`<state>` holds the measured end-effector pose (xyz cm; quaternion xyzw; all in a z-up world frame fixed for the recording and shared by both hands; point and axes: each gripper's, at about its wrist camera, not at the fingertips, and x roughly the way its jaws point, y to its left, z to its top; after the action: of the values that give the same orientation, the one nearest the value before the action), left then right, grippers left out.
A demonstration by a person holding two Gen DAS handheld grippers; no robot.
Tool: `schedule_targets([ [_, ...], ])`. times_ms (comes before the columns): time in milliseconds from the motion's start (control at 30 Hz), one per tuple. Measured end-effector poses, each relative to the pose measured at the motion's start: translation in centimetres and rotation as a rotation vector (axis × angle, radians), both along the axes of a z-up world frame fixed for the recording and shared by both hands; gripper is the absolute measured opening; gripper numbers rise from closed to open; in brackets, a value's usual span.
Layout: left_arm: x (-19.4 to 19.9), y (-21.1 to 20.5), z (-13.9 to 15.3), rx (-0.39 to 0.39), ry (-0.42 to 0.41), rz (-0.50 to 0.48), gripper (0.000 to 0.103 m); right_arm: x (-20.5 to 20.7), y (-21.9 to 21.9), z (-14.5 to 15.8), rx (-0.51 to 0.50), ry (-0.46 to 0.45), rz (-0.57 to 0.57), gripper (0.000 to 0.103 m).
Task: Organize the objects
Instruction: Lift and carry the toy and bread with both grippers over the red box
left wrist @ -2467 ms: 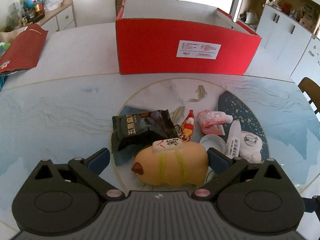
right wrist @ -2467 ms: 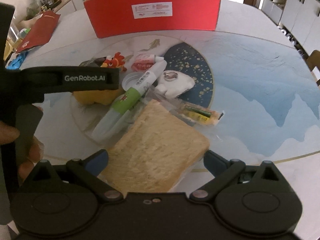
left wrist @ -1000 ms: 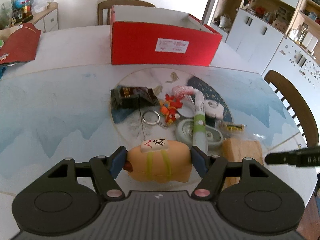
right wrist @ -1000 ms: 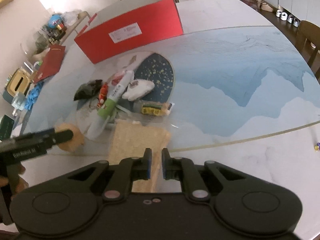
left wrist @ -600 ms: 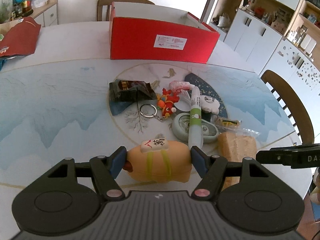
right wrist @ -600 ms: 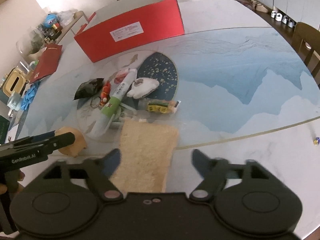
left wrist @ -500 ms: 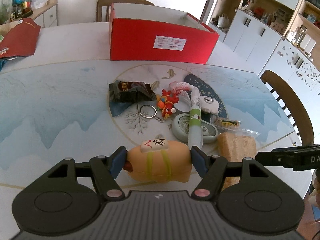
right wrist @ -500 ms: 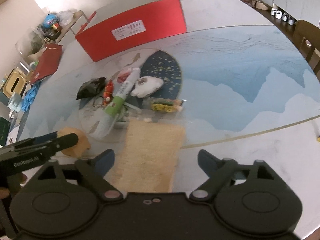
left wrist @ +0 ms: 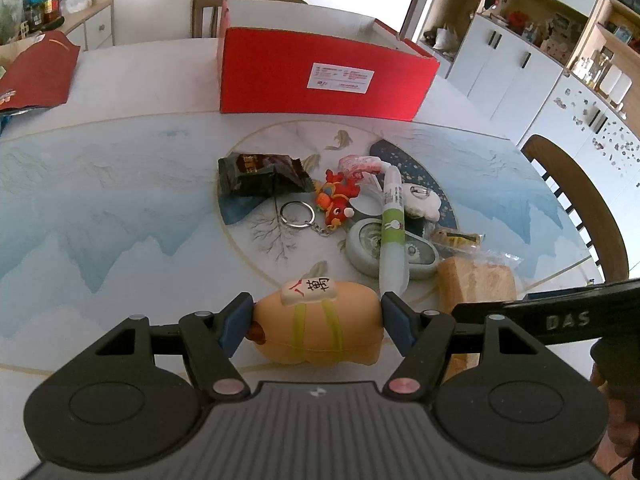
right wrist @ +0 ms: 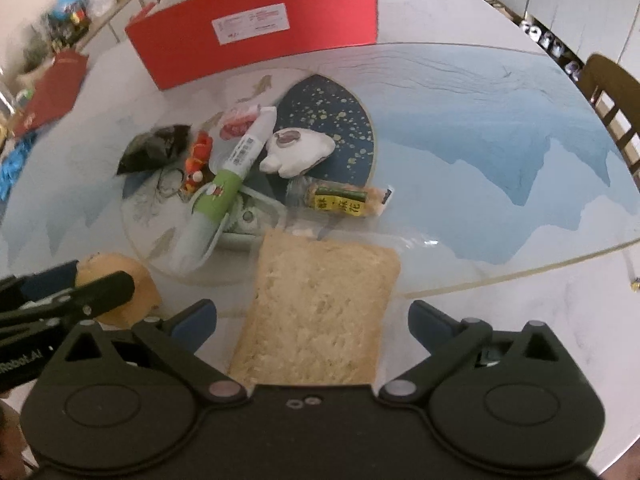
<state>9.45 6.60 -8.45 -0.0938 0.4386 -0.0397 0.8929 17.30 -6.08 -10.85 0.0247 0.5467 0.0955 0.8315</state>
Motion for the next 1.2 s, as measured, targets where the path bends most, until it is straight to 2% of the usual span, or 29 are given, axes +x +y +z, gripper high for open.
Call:
schedule_targets([
  [100, 0.0, 0.0, -0.1, 0.001, 0.001, -0.001, 0.070, -0.2, 0.5, -0.5, -0.021, 0.023, 0.029, 0.101],
  [300, -0.1, 0.2, -0.4, 0.005, 0.004, -0.003, 0.070, -0.6, 0.5, -0.5, -0.034, 0.023, 0.068, 0.083],
  [433, -0.2, 0.3, -0.6, 0.008, 0.009, -0.009, 0.070, -0.7, 0.2, -0.2, -0.029, 0.012, 0.081, 0.078],
  [600, 0.0, 0.4, -0.3, 0.003, 0.004, -0.024, 0.070, -0.7, -1.6, 1.1, 0.012, -0.005, 0.054, 0.077],
  [900, 1.0, 1.0, 1.7, -0.012, -0.024, -0.060, 0.070, 0.9, -5.9, 5.3, 0.072, -0.024, 0.016, 0.077],
  [1200, 3.5, 2.2, 4.8, 0.000, -0.077, -0.105, 0.070, 3.7, -6.7, 10.6, 0.118, -0.096, 0.077, 0.077],
])
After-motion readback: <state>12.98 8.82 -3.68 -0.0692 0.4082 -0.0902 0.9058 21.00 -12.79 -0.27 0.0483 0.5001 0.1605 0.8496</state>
